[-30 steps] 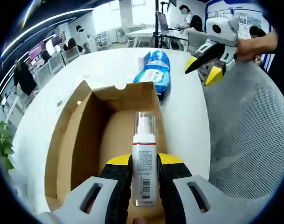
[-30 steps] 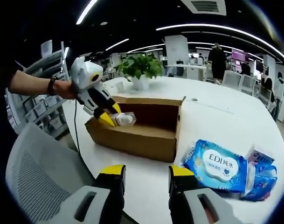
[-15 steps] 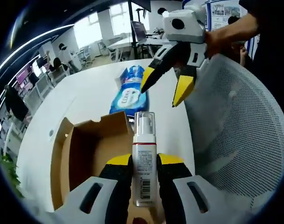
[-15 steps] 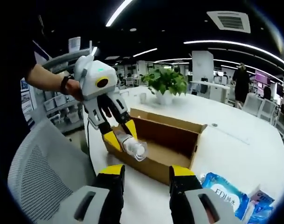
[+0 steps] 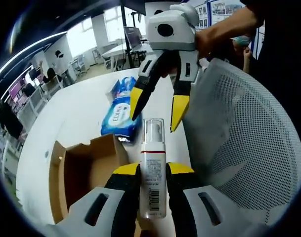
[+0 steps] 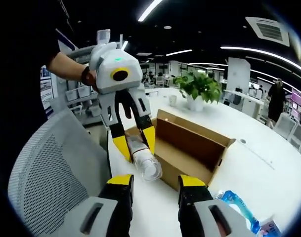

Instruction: Operate the shoe box by opening the lid, removing the specified soft item, and placing it in the target area until the item is outside and the box remains undamaged.

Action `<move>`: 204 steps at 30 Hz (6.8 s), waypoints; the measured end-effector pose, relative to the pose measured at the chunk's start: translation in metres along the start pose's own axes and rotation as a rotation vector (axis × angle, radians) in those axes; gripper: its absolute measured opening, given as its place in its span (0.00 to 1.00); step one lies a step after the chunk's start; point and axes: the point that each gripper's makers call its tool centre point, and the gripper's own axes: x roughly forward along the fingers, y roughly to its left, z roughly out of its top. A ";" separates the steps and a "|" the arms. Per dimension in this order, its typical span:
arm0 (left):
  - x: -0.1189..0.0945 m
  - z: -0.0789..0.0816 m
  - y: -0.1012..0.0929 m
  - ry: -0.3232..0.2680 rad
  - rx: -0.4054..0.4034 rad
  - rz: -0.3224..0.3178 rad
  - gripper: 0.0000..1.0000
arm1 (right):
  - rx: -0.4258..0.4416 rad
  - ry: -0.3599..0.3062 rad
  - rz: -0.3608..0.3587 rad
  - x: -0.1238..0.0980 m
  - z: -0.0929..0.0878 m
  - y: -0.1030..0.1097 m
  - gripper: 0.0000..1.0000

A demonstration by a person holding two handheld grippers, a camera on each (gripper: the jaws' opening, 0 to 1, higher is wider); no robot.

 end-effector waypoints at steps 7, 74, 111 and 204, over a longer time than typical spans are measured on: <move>0.004 0.011 -0.010 -0.003 0.036 -0.036 0.19 | -0.042 -0.004 0.063 0.001 0.003 0.013 0.27; -0.026 -0.015 0.031 -0.355 -0.667 0.363 0.34 | 0.188 0.124 -0.008 -0.082 -0.076 -0.051 0.15; -0.044 -0.044 0.033 -0.374 -0.813 0.565 0.34 | -0.104 0.516 0.018 -0.110 -0.077 -0.203 0.15; -0.059 -0.058 0.043 -0.396 -0.872 0.639 0.31 | -0.238 0.988 -0.039 -0.111 -0.107 -0.255 0.33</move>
